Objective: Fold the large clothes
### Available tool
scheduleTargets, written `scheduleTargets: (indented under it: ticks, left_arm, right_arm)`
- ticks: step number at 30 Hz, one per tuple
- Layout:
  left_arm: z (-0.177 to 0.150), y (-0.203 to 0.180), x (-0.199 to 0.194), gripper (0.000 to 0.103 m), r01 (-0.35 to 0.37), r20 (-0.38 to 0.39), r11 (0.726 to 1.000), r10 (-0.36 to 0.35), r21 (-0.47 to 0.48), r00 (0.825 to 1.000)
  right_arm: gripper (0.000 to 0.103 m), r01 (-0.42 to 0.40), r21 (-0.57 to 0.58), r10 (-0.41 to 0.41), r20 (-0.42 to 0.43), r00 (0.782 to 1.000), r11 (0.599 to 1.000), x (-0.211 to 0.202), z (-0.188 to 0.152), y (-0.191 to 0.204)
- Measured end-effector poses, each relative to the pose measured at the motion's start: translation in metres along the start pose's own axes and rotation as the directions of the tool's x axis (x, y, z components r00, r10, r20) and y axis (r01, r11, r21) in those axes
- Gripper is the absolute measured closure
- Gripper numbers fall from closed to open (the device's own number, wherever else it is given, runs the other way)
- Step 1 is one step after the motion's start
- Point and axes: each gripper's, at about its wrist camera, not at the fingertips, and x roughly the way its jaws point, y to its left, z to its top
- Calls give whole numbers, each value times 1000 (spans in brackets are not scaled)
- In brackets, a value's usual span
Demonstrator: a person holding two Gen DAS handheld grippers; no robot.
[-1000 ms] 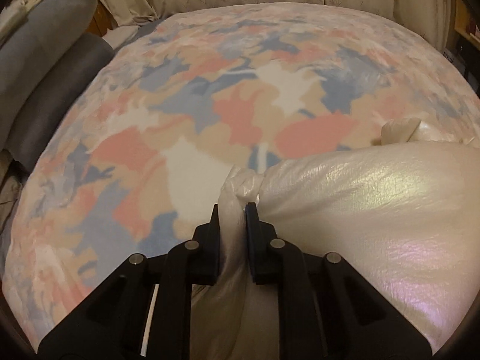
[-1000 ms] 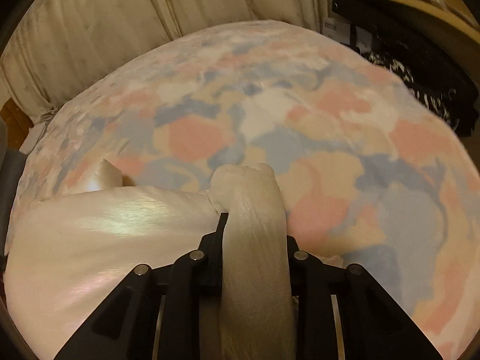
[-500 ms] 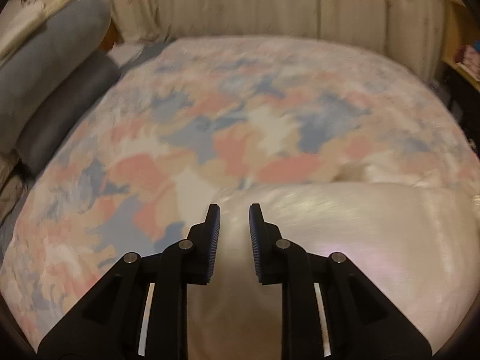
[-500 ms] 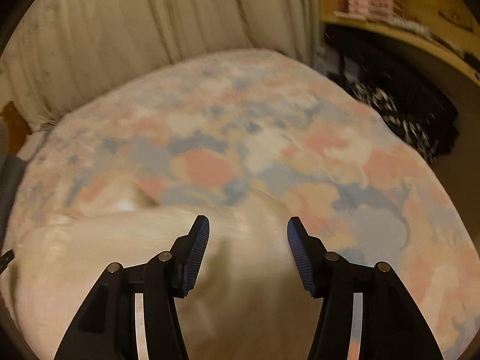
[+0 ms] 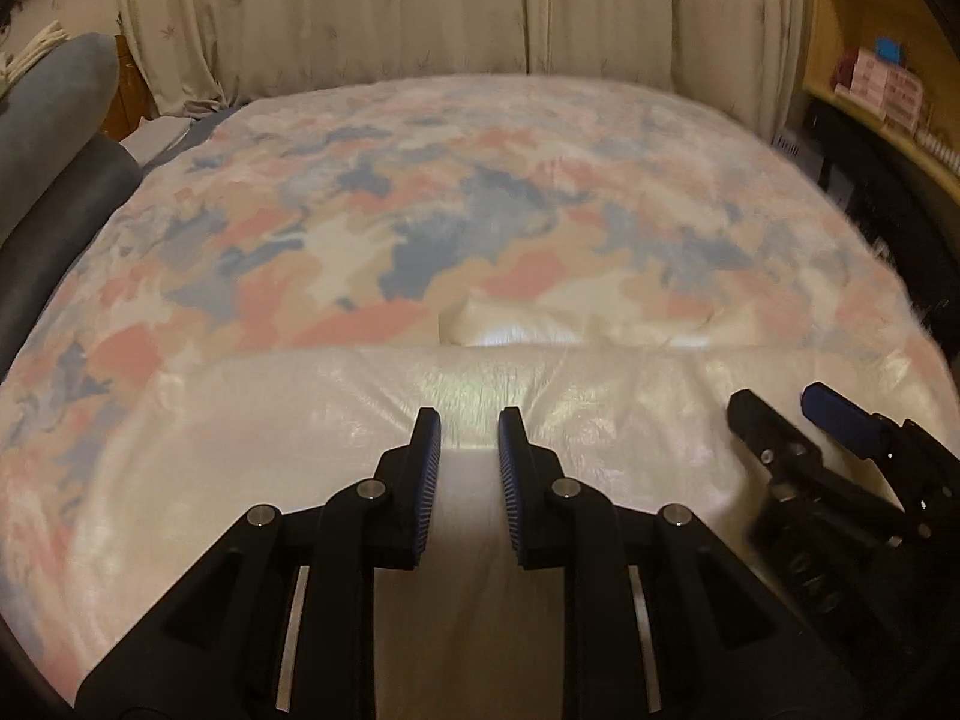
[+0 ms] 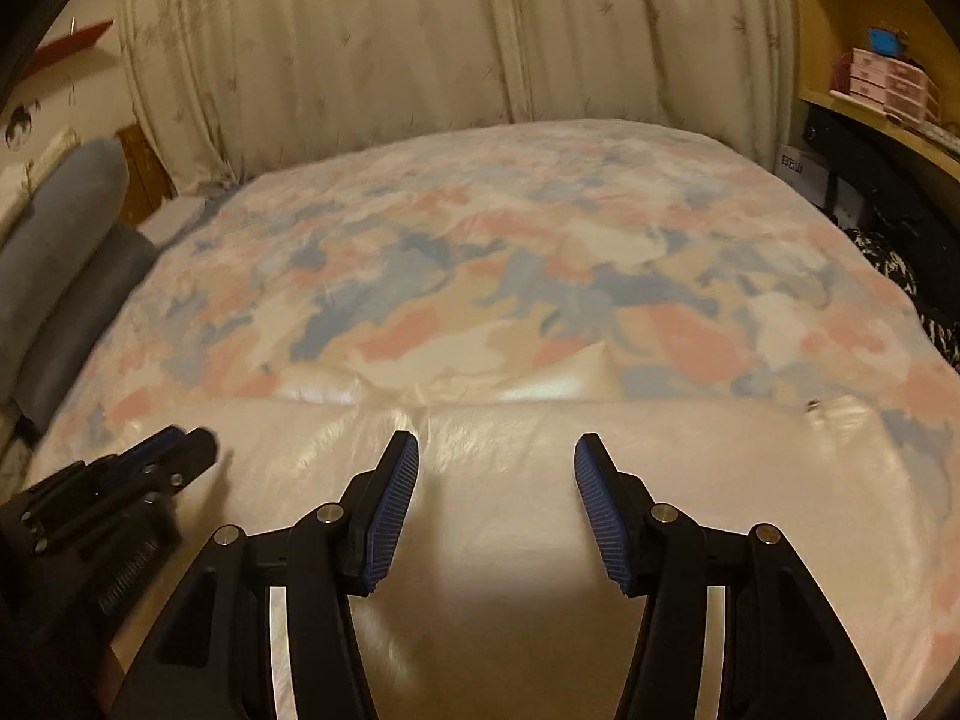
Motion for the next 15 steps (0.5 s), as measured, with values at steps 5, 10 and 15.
scheduleTargets:
  ticks: [5, 10, 15]
  left_arm:
    - [-15, 1, 27, 86, 38, -23, 999, -39, -37, 999]
    - [-26, 3, 43, 85, 30, 3, 999, -30, -35, 1000]
    - [-33, 1, 53, 85, 19, 27, 999, -18, -26, 999]
  right_arm:
    - [46, -1, 18, 1, -39, 999, 1000, 40, -17, -3]
    - [44, -1, 23, 1, -26, 1000, 1000, 64, -27, -7]
    - [42, -3, 21, 4, -9, 1000, 1000, 77, -33, -11]
